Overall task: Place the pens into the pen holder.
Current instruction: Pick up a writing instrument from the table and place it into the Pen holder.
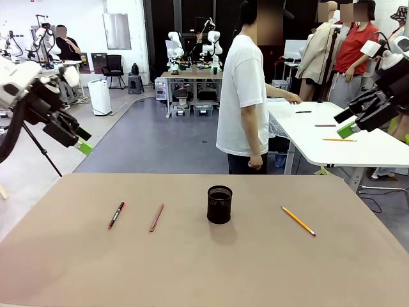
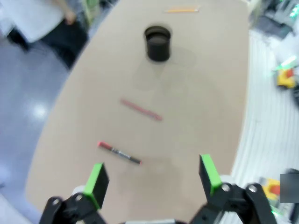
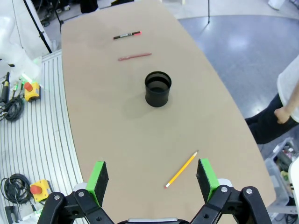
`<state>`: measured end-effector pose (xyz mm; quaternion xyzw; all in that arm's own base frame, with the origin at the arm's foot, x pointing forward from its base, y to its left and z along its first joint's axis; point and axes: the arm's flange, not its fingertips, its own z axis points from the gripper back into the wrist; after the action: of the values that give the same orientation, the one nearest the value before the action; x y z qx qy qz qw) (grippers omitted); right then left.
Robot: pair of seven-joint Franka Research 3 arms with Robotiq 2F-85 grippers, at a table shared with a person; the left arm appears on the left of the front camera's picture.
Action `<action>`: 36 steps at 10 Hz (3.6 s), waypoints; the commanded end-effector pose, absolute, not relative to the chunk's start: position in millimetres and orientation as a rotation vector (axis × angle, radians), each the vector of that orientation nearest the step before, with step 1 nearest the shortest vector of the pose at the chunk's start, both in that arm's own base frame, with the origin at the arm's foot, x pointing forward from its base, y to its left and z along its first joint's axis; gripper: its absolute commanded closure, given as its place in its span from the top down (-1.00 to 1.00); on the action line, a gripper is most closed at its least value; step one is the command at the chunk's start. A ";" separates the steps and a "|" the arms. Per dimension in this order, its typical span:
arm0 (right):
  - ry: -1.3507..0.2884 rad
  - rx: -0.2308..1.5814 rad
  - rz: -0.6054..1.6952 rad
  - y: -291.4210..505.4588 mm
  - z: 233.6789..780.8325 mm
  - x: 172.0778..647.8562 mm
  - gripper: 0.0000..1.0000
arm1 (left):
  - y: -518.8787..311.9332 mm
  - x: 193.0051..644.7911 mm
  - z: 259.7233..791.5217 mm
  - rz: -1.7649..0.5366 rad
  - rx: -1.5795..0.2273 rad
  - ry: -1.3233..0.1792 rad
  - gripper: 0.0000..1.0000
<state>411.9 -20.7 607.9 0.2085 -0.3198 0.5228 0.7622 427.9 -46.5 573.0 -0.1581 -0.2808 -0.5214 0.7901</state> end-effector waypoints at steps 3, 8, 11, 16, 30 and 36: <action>-0.696 0.453 1.136 -20.7 608.1 411.9 1.00 | -86.3 439.1 548.7 -0.740 -0.092 -0.329 1.00; -0.696 0.453 1.136 -20.7 608.1 411.9 1.00 | -110.1 479.4 473.6 -0.444 0.108 -0.201 1.00; -0.696 0.453 1.136 -20.7 608.1 411.9 1.00 | -108.2 474.2 461.4 -0.460 0.098 -0.196 1.00; -0.696 0.453 1.136 -20.7 608.1 411.9 1.00 | -134.4 504.3 433.5 -0.119 0.260 -0.135 1.00; -0.696 0.453 1.136 -20.7 608.1 411.9 1.00 | -134.3 589.7 312.6 -0.064 0.034 -0.166 1.00; -0.696 0.453 1.136 -20.7 608.1 411.9 1.00 | -128.7 594.4 305.0 -0.068 0.037 -0.155 -0.37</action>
<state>412.4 -20.5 607.2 0.2088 -0.3190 0.5228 0.7625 590.2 -131.6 306.0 0.0240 -0.0782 -0.0284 0.9962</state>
